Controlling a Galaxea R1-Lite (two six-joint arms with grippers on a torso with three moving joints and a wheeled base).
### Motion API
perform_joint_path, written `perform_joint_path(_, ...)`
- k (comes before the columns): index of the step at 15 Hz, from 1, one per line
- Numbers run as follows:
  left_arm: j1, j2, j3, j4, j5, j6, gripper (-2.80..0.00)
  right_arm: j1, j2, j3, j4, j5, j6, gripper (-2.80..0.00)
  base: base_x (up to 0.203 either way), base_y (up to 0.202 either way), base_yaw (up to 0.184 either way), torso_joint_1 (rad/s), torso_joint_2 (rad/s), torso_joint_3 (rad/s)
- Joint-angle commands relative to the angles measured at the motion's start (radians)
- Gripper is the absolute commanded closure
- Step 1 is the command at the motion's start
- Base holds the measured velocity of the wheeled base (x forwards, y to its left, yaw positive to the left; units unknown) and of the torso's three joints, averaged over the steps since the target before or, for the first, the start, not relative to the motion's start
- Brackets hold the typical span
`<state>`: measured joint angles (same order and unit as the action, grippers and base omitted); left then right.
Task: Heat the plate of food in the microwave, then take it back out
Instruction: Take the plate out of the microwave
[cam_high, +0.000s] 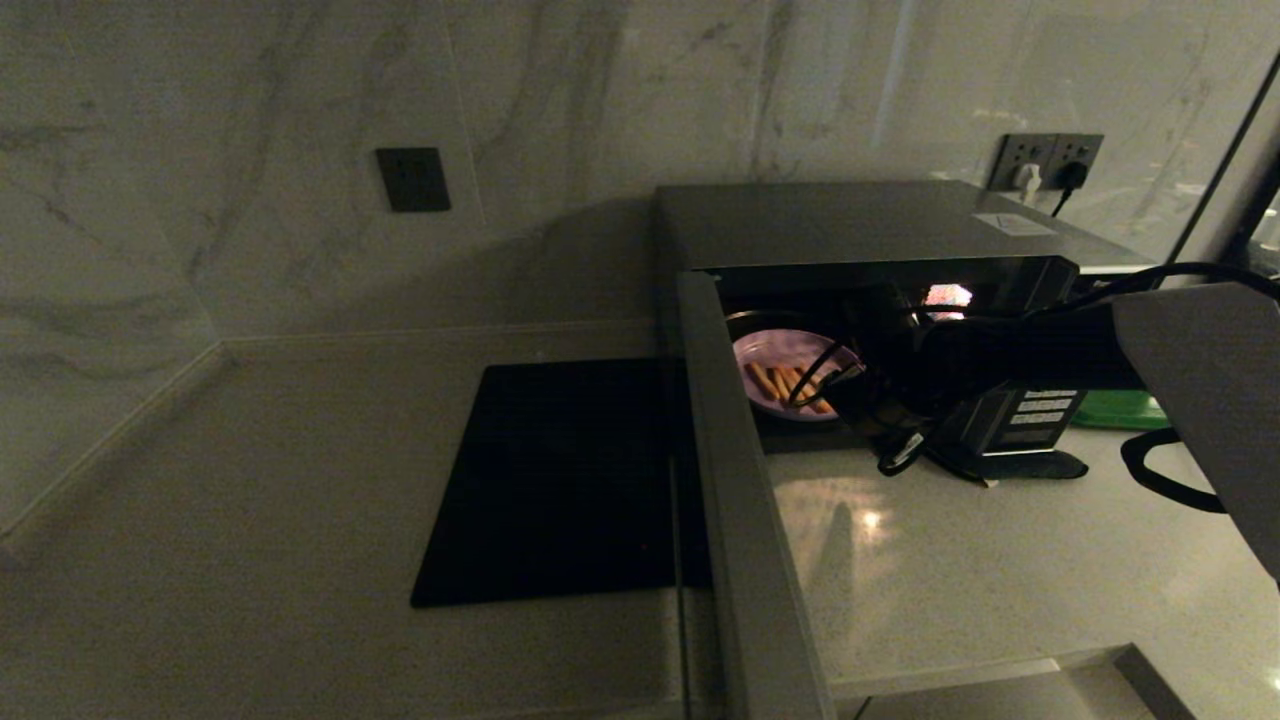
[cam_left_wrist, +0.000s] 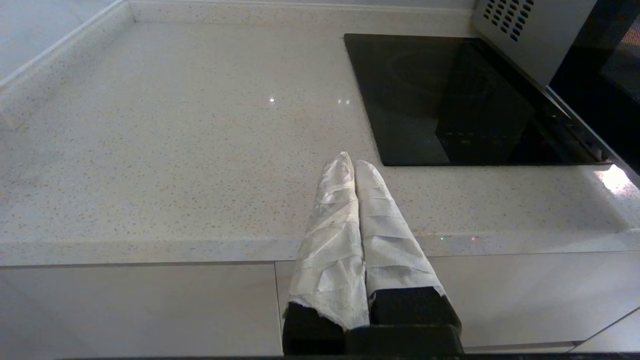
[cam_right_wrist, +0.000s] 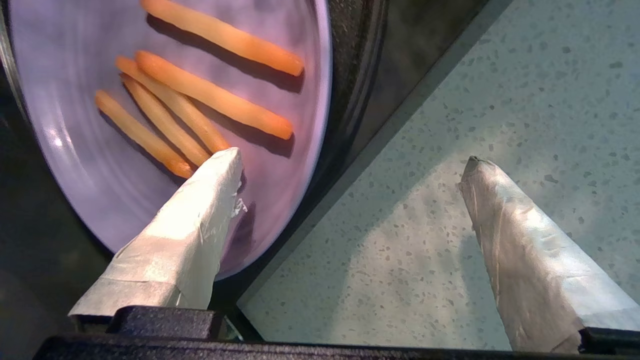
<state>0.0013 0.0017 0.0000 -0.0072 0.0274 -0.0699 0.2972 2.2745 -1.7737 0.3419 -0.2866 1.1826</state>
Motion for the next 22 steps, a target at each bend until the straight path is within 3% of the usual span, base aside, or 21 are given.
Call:
perform_joint_path(1, 0.0, 0.0, 0.0, 0.0, 0.0, -0.001, 0.0, -0.001, 0.006, -0.004, 0.0, 0.001, 0.004, -2.8, 0.0, 0.0, 0.0, 0.0, 0.0, 0.0)
perform_joint_path(8, 0.0, 0.0, 0.0, 0.0, 0.0, -0.001, 0.0, -0.005, 0.036, -0.01, -0.001, 0.006, -0.012, -2.8, 0.0, 0.0, 0.0, 0.0, 0.0, 0.0)
perform_joint_path(9, 0.0, 0.0, 0.0, 0.0, 0.0, -0.001, 0.0, -0.006, 0.037, -0.01, -0.001, 0.006, -0.012, 0.0, 0.0, 0.0, 0.0, 0.0, 0.0, 0.0)
perform_joint_path(22, 0.0, 0.0, 0.0, 0.0, 0.001, -0.001, 0.0, -0.018, -0.001, -0.009, 0.0, 0.006, -0.018, 0.0, 0.0, 0.0, 0.0, 0.0, 0.0, 0.0)
